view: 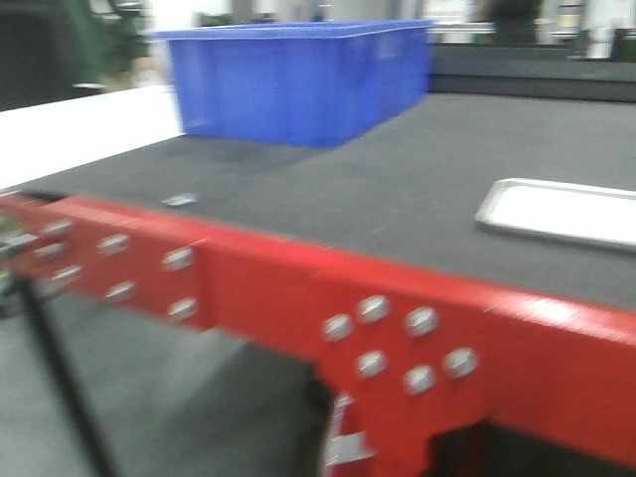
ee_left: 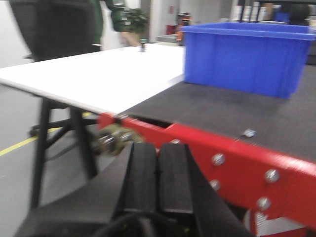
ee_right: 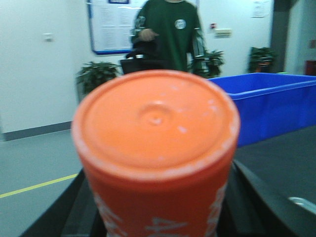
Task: Grab orange capacitor from left shelf to right conveyor
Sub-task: 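Position the base facing the silver tray on the conveyor, then lower the held cylinder onto the silver tray with the right gripper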
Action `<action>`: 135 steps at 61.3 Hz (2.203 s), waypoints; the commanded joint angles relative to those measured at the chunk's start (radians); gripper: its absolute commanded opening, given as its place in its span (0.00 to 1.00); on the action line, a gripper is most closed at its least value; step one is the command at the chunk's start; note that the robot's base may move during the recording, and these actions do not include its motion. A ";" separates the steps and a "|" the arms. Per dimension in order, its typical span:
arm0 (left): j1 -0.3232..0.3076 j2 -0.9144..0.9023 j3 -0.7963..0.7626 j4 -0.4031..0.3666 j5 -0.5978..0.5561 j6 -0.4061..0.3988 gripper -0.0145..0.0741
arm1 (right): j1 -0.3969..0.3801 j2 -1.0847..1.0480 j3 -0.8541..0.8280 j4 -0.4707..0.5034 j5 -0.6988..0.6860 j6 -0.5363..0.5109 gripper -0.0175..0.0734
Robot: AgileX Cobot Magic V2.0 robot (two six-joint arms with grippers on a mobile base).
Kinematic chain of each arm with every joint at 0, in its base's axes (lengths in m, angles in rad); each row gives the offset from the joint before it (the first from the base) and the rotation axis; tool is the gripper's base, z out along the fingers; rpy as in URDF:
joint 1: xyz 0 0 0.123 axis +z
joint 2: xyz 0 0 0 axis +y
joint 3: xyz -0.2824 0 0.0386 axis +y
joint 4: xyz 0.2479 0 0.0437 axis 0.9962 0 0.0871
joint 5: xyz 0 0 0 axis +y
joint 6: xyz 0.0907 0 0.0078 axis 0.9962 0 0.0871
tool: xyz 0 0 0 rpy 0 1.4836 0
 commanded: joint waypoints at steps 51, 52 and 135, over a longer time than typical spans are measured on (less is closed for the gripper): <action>-0.002 -0.007 0.022 -0.002 -0.091 -0.006 0.02 | 0.000 -0.011 -0.029 -0.006 -0.087 -0.003 0.25; -0.002 -0.007 0.022 -0.002 -0.091 -0.006 0.02 | 0.000 -0.011 -0.029 -0.006 -0.087 -0.003 0.25; -0.002 -0.007 0.022 -0.002 -0.091 -0.006 0.02 | 0.001 1.449 -0.231 0.020 -1.119 -0.127 0.25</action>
